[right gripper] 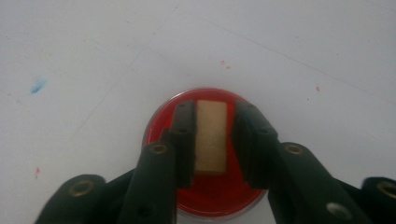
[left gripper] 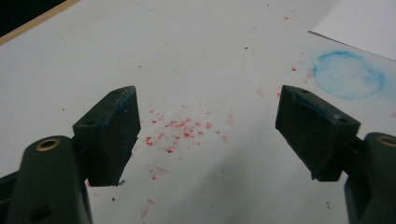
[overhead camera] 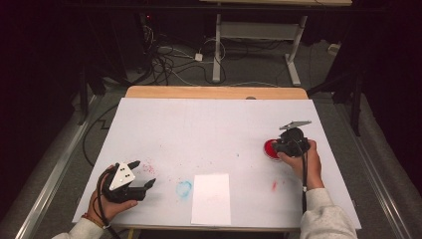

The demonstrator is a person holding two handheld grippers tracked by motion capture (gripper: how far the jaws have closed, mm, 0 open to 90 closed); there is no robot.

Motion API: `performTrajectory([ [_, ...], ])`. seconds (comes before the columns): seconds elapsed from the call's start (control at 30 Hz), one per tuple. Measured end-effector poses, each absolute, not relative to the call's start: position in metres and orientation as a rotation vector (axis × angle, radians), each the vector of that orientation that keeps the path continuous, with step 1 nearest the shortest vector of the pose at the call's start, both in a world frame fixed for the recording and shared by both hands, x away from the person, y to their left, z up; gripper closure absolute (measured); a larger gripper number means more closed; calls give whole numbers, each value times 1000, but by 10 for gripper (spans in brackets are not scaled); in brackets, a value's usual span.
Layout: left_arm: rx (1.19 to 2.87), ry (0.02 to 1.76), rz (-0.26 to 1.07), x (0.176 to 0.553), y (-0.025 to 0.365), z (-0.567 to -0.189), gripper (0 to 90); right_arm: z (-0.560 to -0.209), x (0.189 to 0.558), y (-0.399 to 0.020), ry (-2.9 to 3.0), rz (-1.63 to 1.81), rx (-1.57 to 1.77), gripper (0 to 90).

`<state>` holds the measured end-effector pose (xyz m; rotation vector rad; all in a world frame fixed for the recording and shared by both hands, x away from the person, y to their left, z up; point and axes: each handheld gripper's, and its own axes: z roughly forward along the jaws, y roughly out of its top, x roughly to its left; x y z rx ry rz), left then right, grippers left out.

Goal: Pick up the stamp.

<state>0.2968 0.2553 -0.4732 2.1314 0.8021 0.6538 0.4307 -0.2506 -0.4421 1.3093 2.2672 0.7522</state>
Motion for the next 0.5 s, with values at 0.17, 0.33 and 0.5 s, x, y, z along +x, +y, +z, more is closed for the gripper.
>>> performTrajectory([
  [0.17,2138,801,652,300,255,-475,213,-444,429,-250,2252,742,1296,764],
  [0.33,2141,791,652,301,253,-475,213,-441,426,-251,2241,760,1290,765],
  [0.5,2141,788,651,301,253,-474,213,-422,415,-254,2203,830,1254,765],
])
